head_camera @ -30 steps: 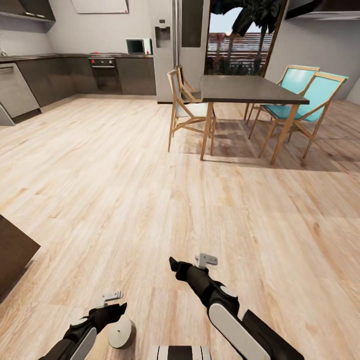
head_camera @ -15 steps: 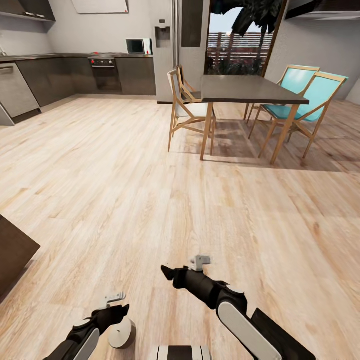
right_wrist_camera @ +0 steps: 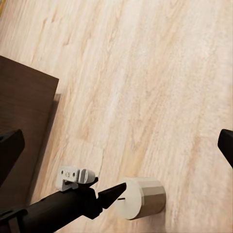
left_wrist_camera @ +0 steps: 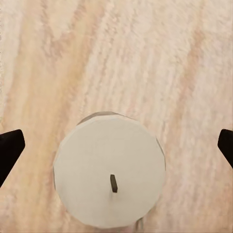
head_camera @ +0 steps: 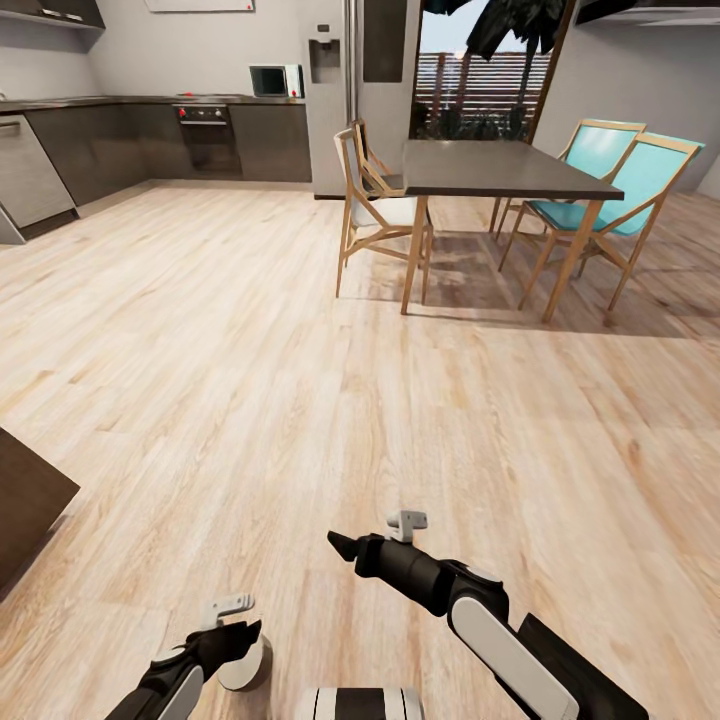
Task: Place each of the two pumpkins and all three candles from the living room inside a cabinet in the living room (use any cabinet), then make sure every cabinet is closed, and position the cauldron so it is next to a table in the living room.
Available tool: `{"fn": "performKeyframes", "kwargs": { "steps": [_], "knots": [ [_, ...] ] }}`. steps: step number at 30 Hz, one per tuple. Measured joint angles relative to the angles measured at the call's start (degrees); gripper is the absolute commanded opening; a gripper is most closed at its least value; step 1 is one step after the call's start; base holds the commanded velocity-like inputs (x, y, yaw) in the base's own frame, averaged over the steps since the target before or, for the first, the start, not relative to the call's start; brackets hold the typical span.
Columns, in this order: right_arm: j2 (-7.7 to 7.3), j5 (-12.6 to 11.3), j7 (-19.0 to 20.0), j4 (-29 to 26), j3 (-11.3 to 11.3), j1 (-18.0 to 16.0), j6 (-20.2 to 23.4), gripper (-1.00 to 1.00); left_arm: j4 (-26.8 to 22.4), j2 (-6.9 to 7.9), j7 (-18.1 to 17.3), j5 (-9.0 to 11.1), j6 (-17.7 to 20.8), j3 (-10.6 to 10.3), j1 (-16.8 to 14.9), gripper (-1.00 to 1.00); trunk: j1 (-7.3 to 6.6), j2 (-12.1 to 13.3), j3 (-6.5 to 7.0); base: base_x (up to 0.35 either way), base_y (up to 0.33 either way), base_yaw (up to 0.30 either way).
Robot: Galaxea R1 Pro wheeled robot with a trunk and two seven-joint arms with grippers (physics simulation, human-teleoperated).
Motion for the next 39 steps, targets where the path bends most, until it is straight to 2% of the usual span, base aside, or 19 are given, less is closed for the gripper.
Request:
{"fn": "performKeyframes", "kwargs": {
  "steps": [3, 8, 13, 17, 23, 36, 39],
  "knots": [
    [0.00, 0.00, 0.00, 0.14, -0.02, 0.00, 0.00, 1.00, 0.32, 0.03, -0.03, 0.01, -0.05, -0.04, 0.01, 1.00, 0.00, 0.00, 0.00, 0.000, 0.000, 0.000],
    [0.00, 0.00, 0.00, 0.20, -0.01, 0.00, 0.00, 1.00, 2.05, -0.04, 0.00, -0.09, -0.44, -0.05, 0.02, 1.00, 0.13, -0.06, -1.10, 0.000, 0.000, 0.000],
    [0.00, 0.00, 0.00, 0.21, 0.02, 0.00, 0.00, 1.00, 2.39, -0.05, 0.00, -0.15, -0.53, -0.10, 0.02, 1.00, 0.13, -0.07, -1.11, 0.000, 0.000, 0.000],
    [0.00, 0.02, 0.00, 0.21, 0.00, 0.00, 0.01, 1.00, 2.41, -0.05, -0.01, -0.18, -0.54, -0.11, 0.02, 1.00, 0.23, -0.12, -1.99, 0.000, 0.000, 0.000],
    [0.00, 0.08, 0.00, 0.29, 0.03, 0.00, 0.00, 1.00, 2.42, -0.05, 0.00, -0.44, -0.54, -0.05, 0.02, 1.00, 0.23, -0.12, -2.00, 0.000, 0.000, 0.000],
    [0.05, 0.10, 0.00, 0.30, 0.10, 0.00, 0.00, 1.00, 3.09, -0.06, 0.01, -1.64, -0.79, -0.04, 0.02, 1.00, 0.49, -0.25, -4.21, 0.000, 0.000, 0.000],
    [0.07, 0.15, 0.00, 0.34, 0.08, 0.00, 0.00, 1.00, 3.24, -0.07, -0.02, -1.78, -1.27, -0.03, 0.01, 1.00, 0.49, -0.26, -4.21, 0.000, 0.000, 0.000]
  ]
}}
